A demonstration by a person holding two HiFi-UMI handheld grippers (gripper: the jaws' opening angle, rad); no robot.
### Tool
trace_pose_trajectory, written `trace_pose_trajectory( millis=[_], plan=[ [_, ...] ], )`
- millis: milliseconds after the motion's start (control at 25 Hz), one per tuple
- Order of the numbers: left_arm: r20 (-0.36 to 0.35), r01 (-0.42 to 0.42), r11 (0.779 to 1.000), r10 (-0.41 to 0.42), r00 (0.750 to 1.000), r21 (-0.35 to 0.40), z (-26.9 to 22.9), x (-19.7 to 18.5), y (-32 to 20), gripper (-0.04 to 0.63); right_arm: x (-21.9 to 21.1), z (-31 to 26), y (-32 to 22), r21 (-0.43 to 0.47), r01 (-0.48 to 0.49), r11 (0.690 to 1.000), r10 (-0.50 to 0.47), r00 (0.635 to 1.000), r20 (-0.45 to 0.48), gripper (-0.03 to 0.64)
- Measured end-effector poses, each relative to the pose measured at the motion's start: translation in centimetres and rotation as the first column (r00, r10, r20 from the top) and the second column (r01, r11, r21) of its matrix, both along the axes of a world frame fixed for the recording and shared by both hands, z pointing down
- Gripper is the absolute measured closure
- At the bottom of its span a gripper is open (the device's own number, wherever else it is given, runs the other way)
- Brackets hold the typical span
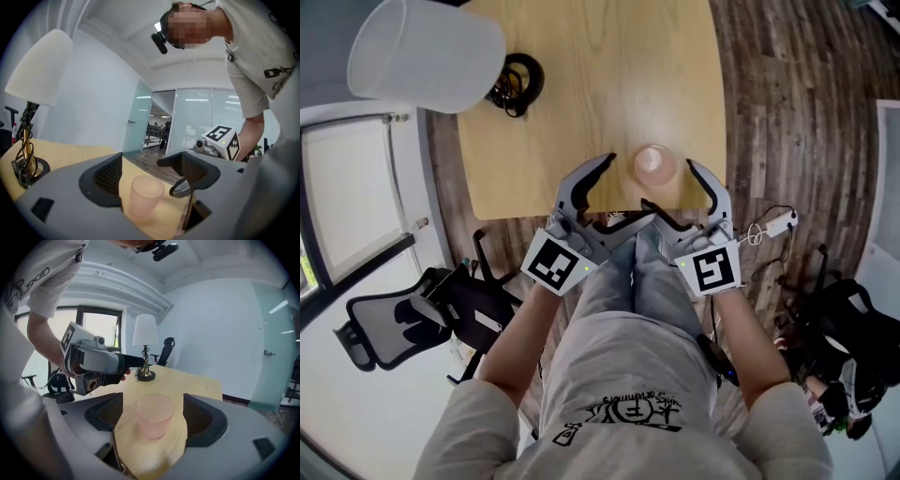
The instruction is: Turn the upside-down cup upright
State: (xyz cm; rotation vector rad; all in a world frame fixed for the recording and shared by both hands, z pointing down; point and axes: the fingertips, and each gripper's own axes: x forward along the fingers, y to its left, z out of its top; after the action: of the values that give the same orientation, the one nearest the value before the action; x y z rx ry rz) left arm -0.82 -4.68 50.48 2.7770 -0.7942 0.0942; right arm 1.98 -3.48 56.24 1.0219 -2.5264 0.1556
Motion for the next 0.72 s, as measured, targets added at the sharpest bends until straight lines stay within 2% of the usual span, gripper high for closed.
trace_pose_trajectory(
  millis=[120,200,240,280,360,400,480,720],
  plan=[
    [-0.054,0.011,1.000,-0.011,0.998,0.009,-3.9,-0.1,0.7,0.219,0.3,-5.4,0.3,0.012,-0.044,0.999,0.042,0.989,0.140,0.247],
    [-0.084,0.016,1.000,-0.014,0.996,0.017,-6.3,-0.2,1.0,0.328,0.4,-8.6,0.3,0.005,-0.076,0.997,0.073,0.972,0.224,0.254],
    [-0.094,0.014,1.000,-0.013,0.995,0.012,-7.4,-0.3,1.3,0.400,0.5,-10.0,0.6,-0.006,-0.085,0.996,0.084,0.966,0.245,0.288],
    [-0.100,0.011,1.000,-0.011,0.995,0.004,-8.4,-0.5,1.5,0.489,0.6,-11.2,0.9,-0.021,-0.089,0.996,0.092,0.963,0.253,0.371],
    [-0.108,0.015,1.000,-0.015,0.994,-0.006,-10.6,-0.8,1.8,0.571,0.7,-13.4,1.5,-0.043,-0.091,0.995,0.099,0.961,0.257,0.496],
    [-0.113,0.020,1.000,-0.021,0.993,-0.009,-11.7,-0.8,1.8,0.584,0.7,-14.5,1.6,-0.044,-0.094,0.995,0.102,0.958,0.266,0.538],
    [-0.120,0.031,0.999,-0.033,0.992,-0.016,-13.6,-0.9,2.0,0.586,0.6,-16.9,1.8,-0.037,-0.104,0.994,0.110,0.949,0.296,0.570],
    [-0.146,0.073,0.996,-0.080,0.986,-0.051,-17.5,-0.7,2.3,0.588,0.0,-22.5,2.5,-0.025,-0.131,0.991,0.131,0.920,0.370,0.588]
  ],
)
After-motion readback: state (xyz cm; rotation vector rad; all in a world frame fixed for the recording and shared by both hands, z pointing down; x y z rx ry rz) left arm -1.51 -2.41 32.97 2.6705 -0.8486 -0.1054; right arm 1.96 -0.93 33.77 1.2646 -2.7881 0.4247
